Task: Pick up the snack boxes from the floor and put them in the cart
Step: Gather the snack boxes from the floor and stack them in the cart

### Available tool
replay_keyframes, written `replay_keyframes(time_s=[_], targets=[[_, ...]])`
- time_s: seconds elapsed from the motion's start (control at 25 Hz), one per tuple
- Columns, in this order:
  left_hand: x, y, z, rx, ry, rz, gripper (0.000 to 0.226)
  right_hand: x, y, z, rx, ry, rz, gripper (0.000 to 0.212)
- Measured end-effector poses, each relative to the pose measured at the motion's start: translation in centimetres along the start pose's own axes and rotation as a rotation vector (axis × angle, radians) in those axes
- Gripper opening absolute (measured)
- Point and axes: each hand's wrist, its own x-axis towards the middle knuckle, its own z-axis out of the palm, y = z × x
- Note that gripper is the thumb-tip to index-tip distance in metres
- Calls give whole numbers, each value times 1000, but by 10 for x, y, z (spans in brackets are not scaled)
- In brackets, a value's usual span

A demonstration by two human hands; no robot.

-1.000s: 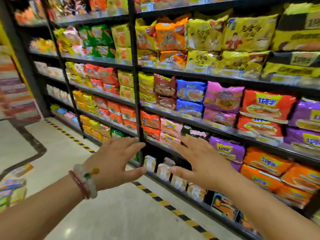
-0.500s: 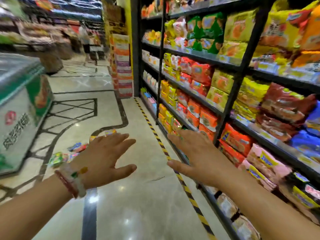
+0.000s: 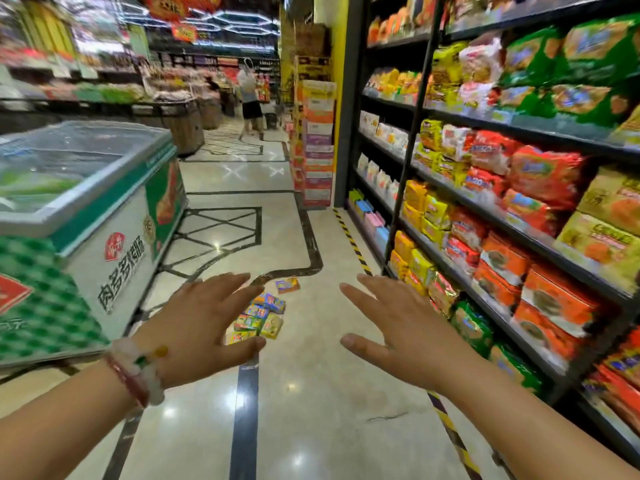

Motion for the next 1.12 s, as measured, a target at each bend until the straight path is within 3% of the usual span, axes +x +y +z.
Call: replay_keyframes(time_s=[0.16, 0.32, 0.56, 0.88, 1.12], targets=[[32, -60, 17, -66, -8, -72, 91, 78, -3, 14, 10, -37, -38, 83], [73, -107, 40, -97, -52, -104, 100, 152, 8, 31, 22, -44, -84, 76], [166, -173, 81, -85, -36, -143, 118, 283, 47, 57, 35, -65, -130, 89], [304, -266, 130, -126, -37, -211, 109, 469, 106, 76, 42, -88, -189, 90], [369, -352, 173, -169, -10, -231, 106, 593, 116, 120, 72, -109, -226, 109]])
